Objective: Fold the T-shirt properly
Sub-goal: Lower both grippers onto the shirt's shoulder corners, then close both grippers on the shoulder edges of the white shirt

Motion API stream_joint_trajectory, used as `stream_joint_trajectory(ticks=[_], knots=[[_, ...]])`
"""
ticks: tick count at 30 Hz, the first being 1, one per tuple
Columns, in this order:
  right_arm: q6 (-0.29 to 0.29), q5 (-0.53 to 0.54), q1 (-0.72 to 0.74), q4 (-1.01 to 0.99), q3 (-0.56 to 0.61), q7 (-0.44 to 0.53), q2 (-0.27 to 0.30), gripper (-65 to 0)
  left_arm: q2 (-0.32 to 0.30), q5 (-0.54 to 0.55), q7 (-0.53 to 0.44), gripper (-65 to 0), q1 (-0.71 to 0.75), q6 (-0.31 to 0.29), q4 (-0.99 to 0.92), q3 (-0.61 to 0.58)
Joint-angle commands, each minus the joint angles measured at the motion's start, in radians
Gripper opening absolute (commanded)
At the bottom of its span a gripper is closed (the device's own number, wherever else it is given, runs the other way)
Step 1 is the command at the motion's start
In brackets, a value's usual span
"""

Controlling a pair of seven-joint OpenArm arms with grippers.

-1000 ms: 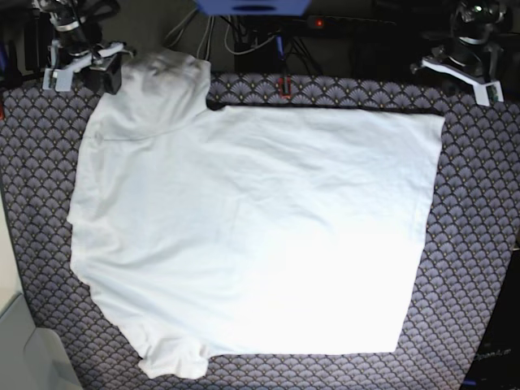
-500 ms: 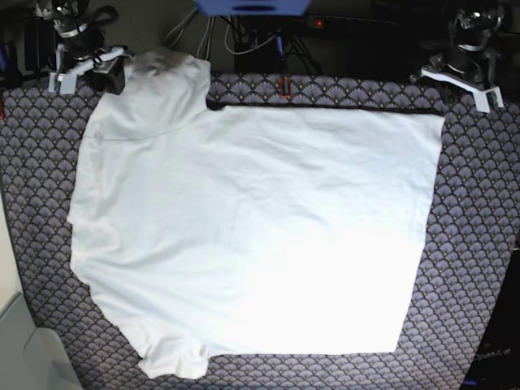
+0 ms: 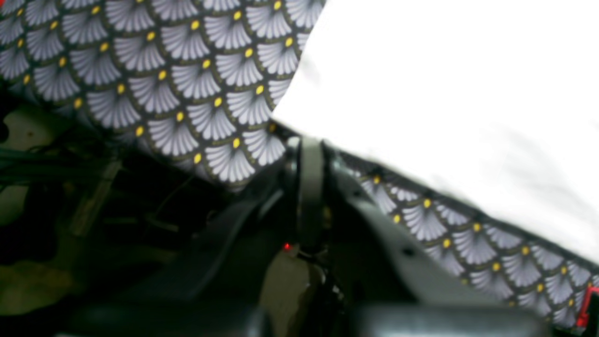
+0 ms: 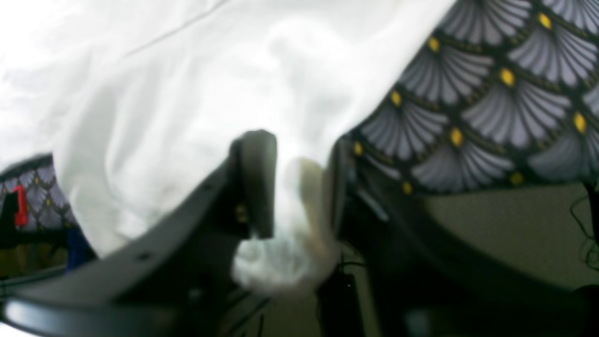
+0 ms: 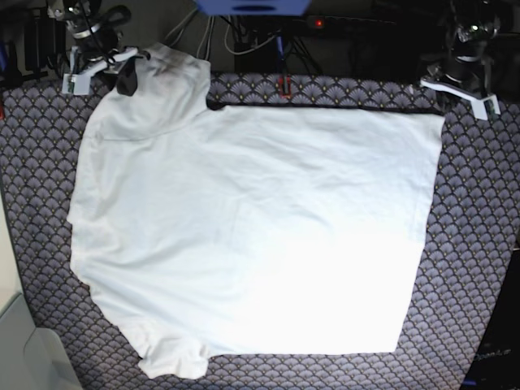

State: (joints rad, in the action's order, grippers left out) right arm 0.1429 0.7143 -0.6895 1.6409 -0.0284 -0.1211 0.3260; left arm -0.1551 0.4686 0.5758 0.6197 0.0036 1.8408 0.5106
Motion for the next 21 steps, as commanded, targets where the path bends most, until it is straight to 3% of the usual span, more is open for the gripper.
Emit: stream_joint_trajectory(ticks=[1, 4, 7, 14, 21], knots=[[0.008, -0.002, -0.011, -0.009, -0.002, -0.019, 0.012, -56.2, -0.010, 0.002, -0.015, -64.6, -0.005, 0.000, -0.005, 0.006], [0.008, -0.002, 0.007, -0.046, -0.002, -0.019, 0.012, -65.0, -0.011, 0.002, -0.015, -64.5, -0.027, 0.000, -0.057, 0.006], [0.008, -0.002, 0.018, -0.081, -0.002, -0.019, 0.012, -65.0, -0.014, 0.002, -0.015, -63.7, -0.050, 0.000, -0.115, 0.006], [0.008, -0.002, 0.026, -0.103, -0.002, -0.019, 0.012, -65.0, -0.010, 0.008, -0.024, -40.9, -0.068, 0.000, -0.148, 0.007], [0.008, -0.002, 0.026, -0.107, 0.000, -0.019, 0.012, -65.0, -0.008, 0.009, -0.024, -40.2, -0.108, -0.001, -0.145, 0.007]])
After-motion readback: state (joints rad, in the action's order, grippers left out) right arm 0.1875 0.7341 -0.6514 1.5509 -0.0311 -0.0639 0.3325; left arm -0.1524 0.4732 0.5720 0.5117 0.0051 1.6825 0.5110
